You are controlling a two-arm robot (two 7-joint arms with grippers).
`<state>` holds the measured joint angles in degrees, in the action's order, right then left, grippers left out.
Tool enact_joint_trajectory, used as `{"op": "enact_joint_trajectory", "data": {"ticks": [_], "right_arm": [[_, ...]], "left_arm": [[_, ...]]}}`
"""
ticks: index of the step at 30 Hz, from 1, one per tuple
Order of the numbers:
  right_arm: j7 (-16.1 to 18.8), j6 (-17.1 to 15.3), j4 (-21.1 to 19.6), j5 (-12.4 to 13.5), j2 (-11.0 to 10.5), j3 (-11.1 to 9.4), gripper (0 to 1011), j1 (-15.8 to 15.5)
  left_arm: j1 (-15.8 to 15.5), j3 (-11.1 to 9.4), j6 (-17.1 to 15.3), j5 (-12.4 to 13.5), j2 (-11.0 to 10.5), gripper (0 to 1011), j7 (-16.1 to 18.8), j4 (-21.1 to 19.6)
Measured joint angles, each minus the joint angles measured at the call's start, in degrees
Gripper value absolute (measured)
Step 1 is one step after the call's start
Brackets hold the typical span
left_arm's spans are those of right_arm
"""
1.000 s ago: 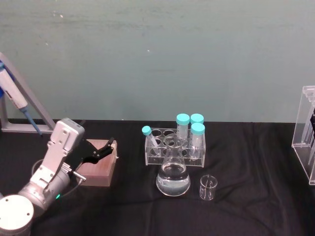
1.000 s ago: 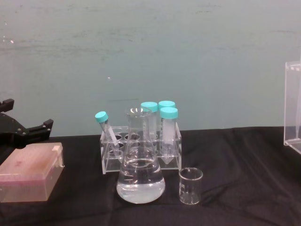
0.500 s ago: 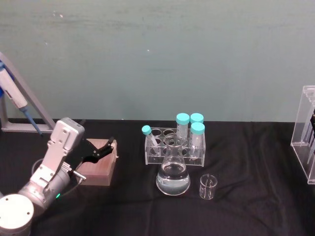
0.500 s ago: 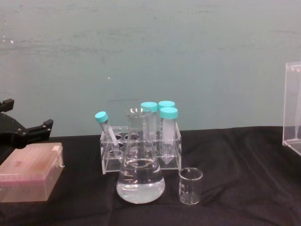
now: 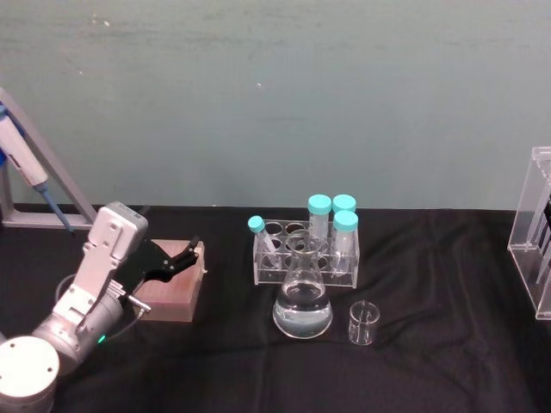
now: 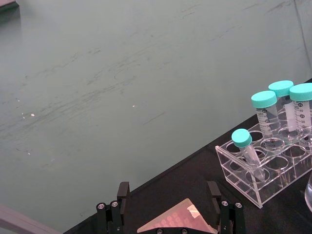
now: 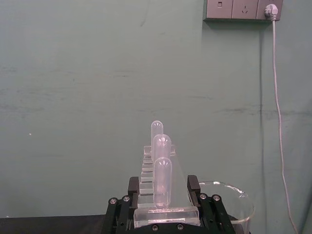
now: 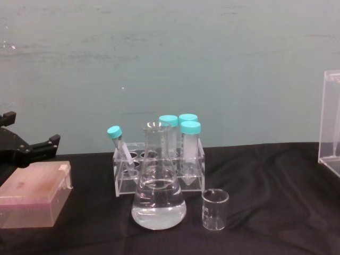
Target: Place the experimental apparatus aside using one hand.
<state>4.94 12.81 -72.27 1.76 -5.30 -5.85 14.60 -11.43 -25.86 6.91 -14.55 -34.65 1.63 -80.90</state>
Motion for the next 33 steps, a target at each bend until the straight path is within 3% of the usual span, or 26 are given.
{"op": "enact_joint_trajectory", "data": {"ticks": [22, 33], "right_arm": [[-0.17, -3.39, -3.41, 1.28, 0.73, -0.31, 616, -2.62], [-0.2, -3.26, -3.27, 1.29, 0.7, -0.29, 616, -2.54]], "left_arm": [[0.0, 0.0, 0.0, 0.0, 0.0, 1000, -0.01, 0.0], [0.0, 0.0, 0.0, 0.0, 0.0, 1000, -0.01, 0.0]]}}
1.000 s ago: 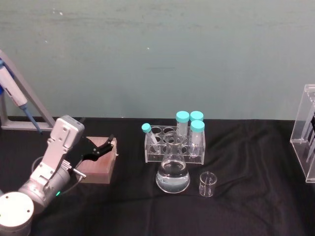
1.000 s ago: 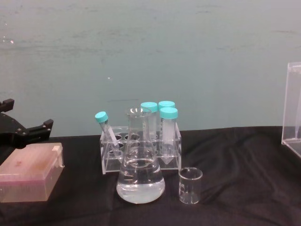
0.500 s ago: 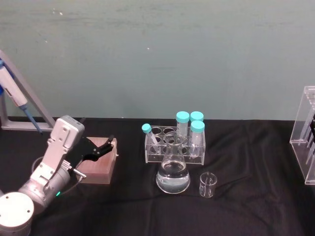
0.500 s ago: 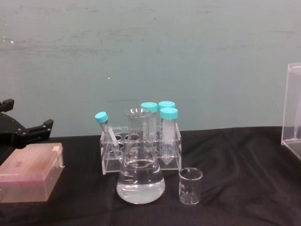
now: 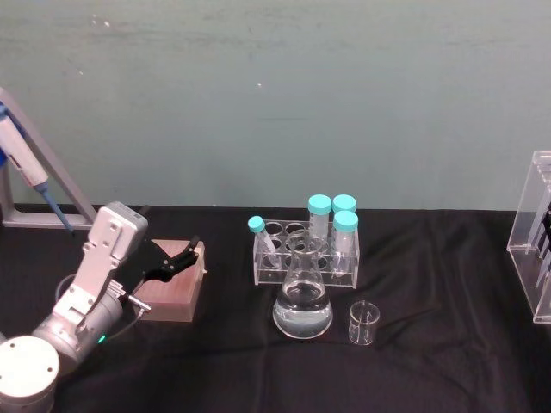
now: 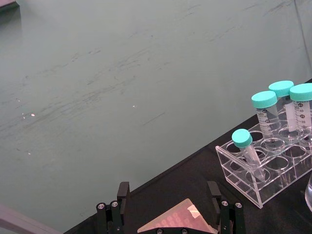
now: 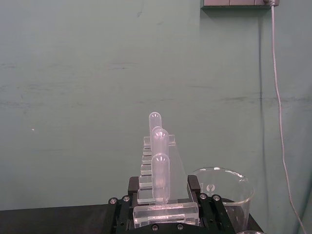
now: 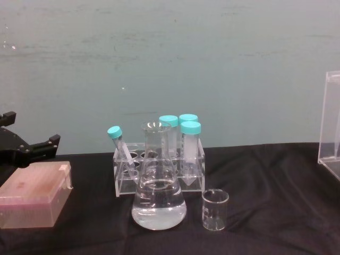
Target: Place the experimental apparatus aside using one hand.
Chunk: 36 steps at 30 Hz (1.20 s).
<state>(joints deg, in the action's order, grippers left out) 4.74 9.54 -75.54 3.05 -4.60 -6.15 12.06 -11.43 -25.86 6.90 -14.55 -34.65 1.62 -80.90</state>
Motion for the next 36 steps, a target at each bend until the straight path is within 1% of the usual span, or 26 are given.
{"op": "enact_joint_trajectory", "data": {"ticks": [17, 19, 22, 24, 25, 26, 28, 29, 30, 33, 36], "right_arm": [[0.0, 0.21, 0.16, -0.08, -0.04, 0.07, 616, 0.09], [0.0, 0.22, 0.19, -0.1, -0.04, 0.07, 634, 0.09], [0.0, 0.22, 0.19, -0.11, -0.04, 0.07, 711, 0.1], [0.0, 0.22, 0.19, -0.11, -0.05, 0.06, 783, 0.1], [0.0, 0.23, 0.19, -0.11, -0.04, 0.06, 800, 0.1], [0.0, 0.24, 0.19, -0.11, -0.04, 0.06, 853, 0.1], [0.0, 0.24, 0.19, -0.11, -0.04, 0.06, 887, 0.1], [0.0, 0.25, 0.19, -0.11, -0.04, 0.06, 932, 0.1], [0.0, 0.25, 0.19, -0.11, -0.04, 0.06, 932, 0.1], [0.0, 0.27, 0.19, -0.11, -0.04, 0.06, 1002, 0.1], [0.01, 0.29, 0.19, -0.11, -0.04, 0.06, 1003, 0.1]], "left_arm": [[0.0, 0.0, 0.0, 0.0, 0.0, 1000, 0.0, 0.0], [0.0, 0.0, 0.01, 0.0, 0.0, 1000, 0.0, 0.0], [0.0, 0.0, 0.0, 0.0, 0.0, 1000, 0.0, 0.0], [0.0, 0.0, 0.0, 0.0, 0.0, 1000, 0.0, 0.0], [0.0, 0.0, 0.0, 0.0, 0.0, 1000, 0.0, 0.0], [0.0, 0.0, 0.0, 0.0, 0.0, 1000, 0.0, 0.0], [0.0, 0.0, 0.0, 0.0, 0.0, 1000, 0.0, 0.0], [0.0, 0.0, 0.0, 0.0, 0.0, 1000, 0.0, 0.0], [0.0, 0.0, 0.0, 0.0, 0.0, 1000, 0.0, 0.0], [0.0, 0.0, 0.0, 0.0, 0.0, 1000, 0.0, 0.0], [0.0, 0.0, 0.0, 0.0, 0.0, 1000, 0.0, 0.0]]}}
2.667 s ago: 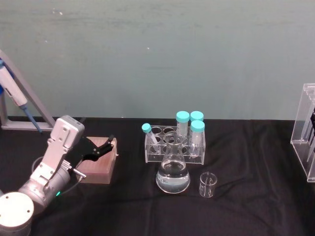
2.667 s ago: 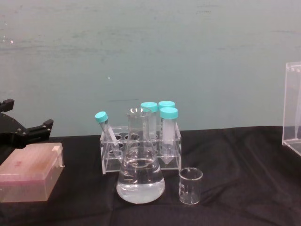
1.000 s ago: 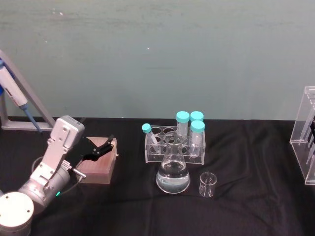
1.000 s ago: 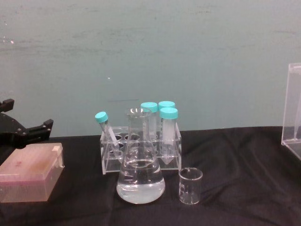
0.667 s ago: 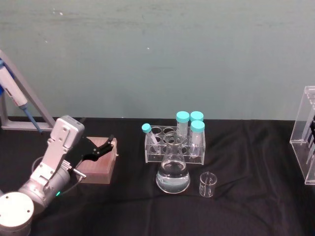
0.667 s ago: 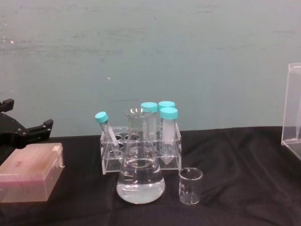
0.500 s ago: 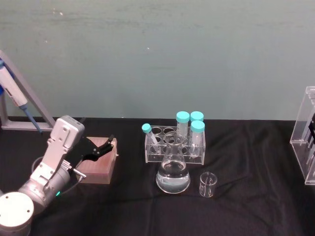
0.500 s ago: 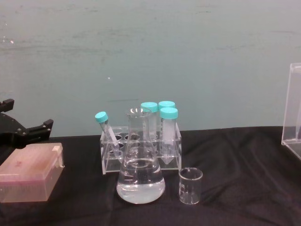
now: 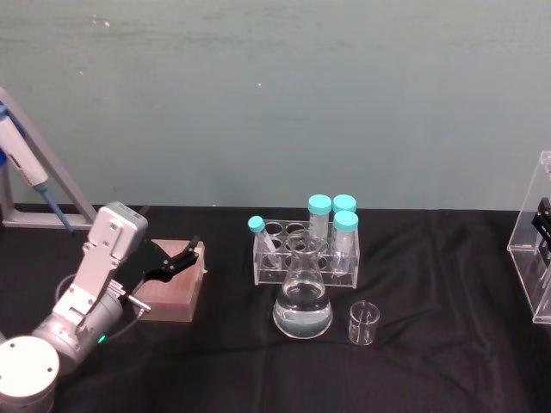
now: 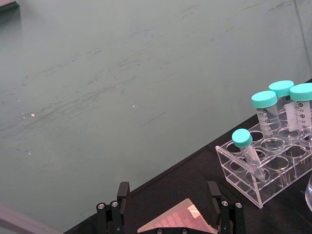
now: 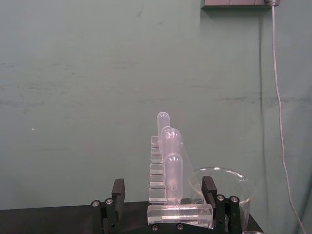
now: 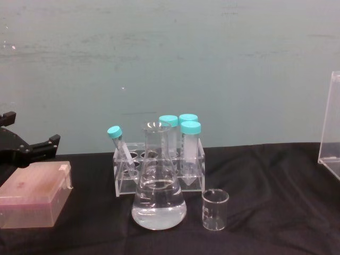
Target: Place the experimental apparatus aside using one hand.
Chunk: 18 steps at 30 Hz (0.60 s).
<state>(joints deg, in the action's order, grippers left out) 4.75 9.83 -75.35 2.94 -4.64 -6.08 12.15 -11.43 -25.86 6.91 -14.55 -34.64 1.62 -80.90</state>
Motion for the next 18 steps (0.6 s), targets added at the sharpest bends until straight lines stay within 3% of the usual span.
{"op": "enact_joint_trajectory", "data": {"ticks": [18], "right_arm": [[0.0, 0.01, -0.01, 0.01, 0.0, 0.0, 1003, 0.0]], "left_arm": [[0.0, 0.0, 0.0, 0.0, 0.0, 1000, 0.0, 0.0]]}}
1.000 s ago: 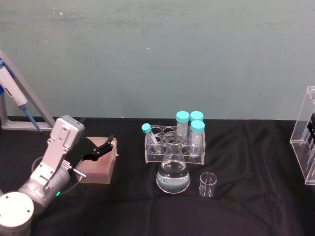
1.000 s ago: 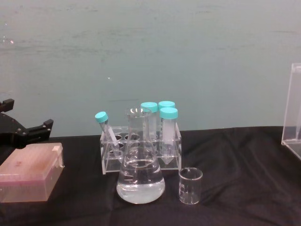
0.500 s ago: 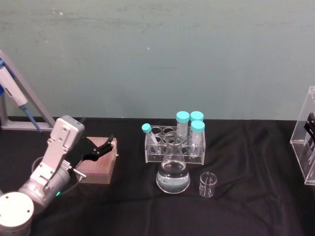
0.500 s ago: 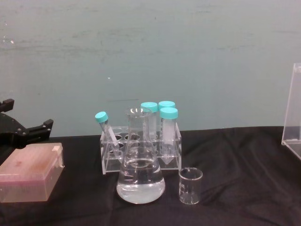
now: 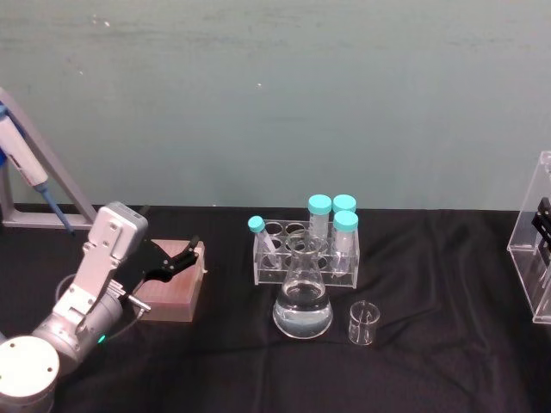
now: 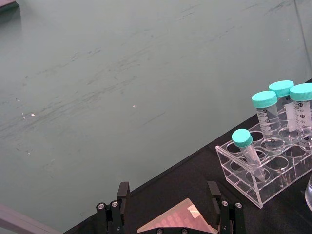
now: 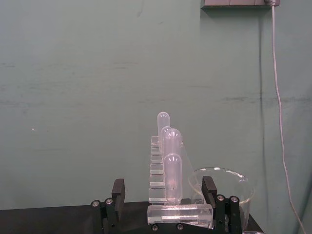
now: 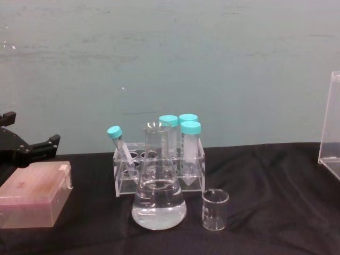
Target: Place the experimental apparatus aside using one hand.
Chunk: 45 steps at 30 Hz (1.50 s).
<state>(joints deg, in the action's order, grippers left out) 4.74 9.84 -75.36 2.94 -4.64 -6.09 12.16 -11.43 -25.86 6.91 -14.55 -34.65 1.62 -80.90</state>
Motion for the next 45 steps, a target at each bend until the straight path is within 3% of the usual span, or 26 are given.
{"op": "enact_joint_trajectory", "data": {"ticks": [45], "right_arm": [[-1.47, 1.02, -4.95, -2.6, -0.01, -0.06, 1003, -2.95]], "left_arm": [[0.0, 0.0, 0.0, 0.0, 0.0, 1000, 0.01, 0.0]]}}
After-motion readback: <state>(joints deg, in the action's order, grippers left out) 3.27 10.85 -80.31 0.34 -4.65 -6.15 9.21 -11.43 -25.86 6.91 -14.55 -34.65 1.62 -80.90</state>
